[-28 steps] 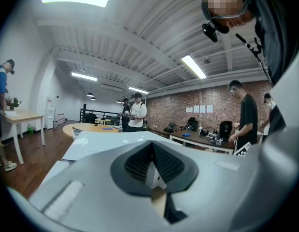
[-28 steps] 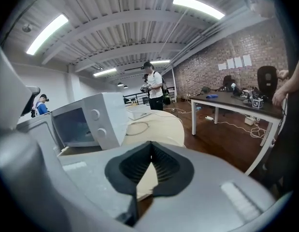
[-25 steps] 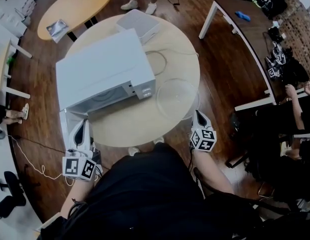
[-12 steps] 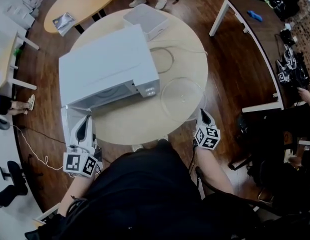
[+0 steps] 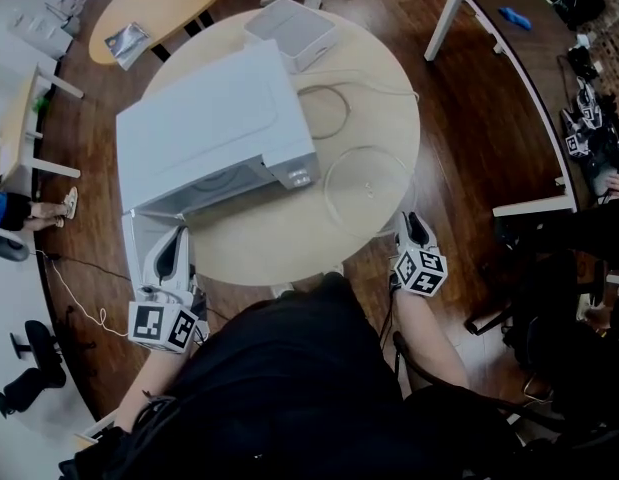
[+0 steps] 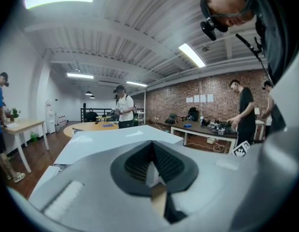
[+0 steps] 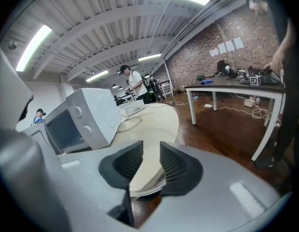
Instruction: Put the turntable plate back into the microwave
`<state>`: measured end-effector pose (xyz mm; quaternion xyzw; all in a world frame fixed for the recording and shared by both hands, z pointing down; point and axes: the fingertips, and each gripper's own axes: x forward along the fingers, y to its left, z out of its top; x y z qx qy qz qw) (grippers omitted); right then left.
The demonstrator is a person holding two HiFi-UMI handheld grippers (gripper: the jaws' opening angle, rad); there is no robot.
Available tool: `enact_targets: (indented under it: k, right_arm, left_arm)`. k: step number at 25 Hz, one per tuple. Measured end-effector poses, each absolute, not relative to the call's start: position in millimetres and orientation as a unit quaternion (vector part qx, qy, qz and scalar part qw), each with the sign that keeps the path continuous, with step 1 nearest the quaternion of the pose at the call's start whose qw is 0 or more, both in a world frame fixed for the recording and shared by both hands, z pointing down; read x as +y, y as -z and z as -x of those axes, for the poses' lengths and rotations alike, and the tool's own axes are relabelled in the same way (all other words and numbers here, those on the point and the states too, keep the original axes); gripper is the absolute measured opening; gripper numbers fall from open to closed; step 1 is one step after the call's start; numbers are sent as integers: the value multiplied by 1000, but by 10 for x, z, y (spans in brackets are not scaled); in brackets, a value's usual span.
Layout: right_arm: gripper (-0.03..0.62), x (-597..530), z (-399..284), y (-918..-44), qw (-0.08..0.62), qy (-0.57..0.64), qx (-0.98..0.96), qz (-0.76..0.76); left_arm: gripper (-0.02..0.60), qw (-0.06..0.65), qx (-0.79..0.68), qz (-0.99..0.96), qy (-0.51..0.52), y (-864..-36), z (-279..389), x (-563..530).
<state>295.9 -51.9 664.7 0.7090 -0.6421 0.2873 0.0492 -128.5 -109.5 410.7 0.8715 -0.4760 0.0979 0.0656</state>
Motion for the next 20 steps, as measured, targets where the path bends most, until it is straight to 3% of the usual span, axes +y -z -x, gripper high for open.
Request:
enact_targets:
  k: [11, 20]
  right_arm:
    - [226, -405, -3265, -6924, 34, -342, -596, -726]
    - [236, -502, -3261, -7132, -14, -397, -596, -698]
  left_arm:
    - [6, 63, -478, -869, -112, -4127, 1244, -1193]
    - [6, 63, -473, -871, -116, -4099, 1137, -1254]
